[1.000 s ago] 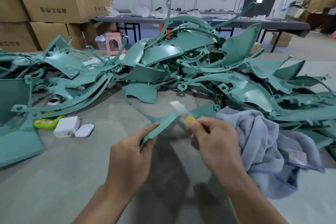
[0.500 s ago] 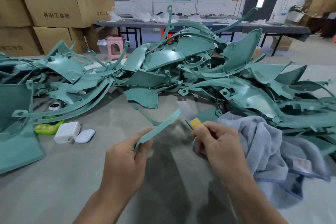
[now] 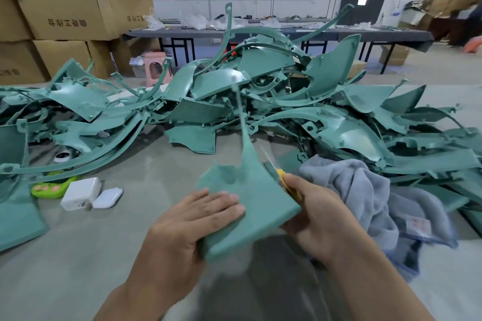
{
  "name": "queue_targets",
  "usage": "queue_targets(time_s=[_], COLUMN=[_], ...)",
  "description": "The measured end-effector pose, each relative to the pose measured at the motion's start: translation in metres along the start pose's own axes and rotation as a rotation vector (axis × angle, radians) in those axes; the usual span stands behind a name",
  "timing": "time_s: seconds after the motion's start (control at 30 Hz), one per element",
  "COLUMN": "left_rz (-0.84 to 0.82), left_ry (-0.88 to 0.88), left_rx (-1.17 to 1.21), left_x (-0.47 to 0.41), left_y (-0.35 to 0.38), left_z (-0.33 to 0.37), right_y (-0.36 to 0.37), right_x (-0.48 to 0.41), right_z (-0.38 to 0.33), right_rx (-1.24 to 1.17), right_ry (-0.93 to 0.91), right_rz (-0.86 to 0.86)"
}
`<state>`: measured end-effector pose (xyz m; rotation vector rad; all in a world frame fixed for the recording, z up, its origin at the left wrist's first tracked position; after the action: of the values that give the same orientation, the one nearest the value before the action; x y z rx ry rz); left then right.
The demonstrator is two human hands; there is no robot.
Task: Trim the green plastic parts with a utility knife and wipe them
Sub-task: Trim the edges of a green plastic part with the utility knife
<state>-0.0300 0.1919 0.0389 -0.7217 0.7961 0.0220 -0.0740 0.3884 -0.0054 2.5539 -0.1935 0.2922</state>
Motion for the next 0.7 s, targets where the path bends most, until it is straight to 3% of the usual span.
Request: queue_targets(time_s=[0.1, 0.23, 0.33, 0.47, 0.57, 0.7], left_rz=[-0.053, -0.195, -0.25, -0.034, 0.049, -0.23], left_ry=[-0.07, -0.452, -0.555, -0.668, -0.676, -0.508], left_rx=[-0.121, -0.303, -0.278, -0.159, -0.118, -0.195], left_x=[-0.005, 0.001, 0.007, 0.004, 0.006, 0.005], left_y=[0.001, 0.009, 0.014, -0.007, -0.012, 0.019], left_z=[-0.022, -0.063, -0.073, -0.067, -0.05, -0.028], right_y=[-0.001, -0.003, 0.0, 0.001, -0.001, -0.004], right_x=[-0.001, -0.003, -0.002, -0.002, -0.002, -0.002], right_z=[-0.003, -0.001, 0.003, 0.003, -0.002, -0.007], right_rx=[0.018, 0.069, 0.114, 0.099, 0.043, 0.009], right_ry=[-0.009, -0.102, -0.181, -0.218, -0.232, -0.301], right_rz=[-0.055, 0.035, 0.023, 0.026, 0.075, 0.127])
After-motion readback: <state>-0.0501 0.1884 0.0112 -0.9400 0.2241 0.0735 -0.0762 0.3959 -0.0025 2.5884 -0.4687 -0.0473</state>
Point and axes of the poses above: each hand's wrist, its own x-axis away from the middle knuckle, its own y-axis out of the palm, z = x × y, the point moved 7 cm from there along -x, towards the middle knuckle, and after that the axes turned 10 degrees about -y, right-handed, at the moved point
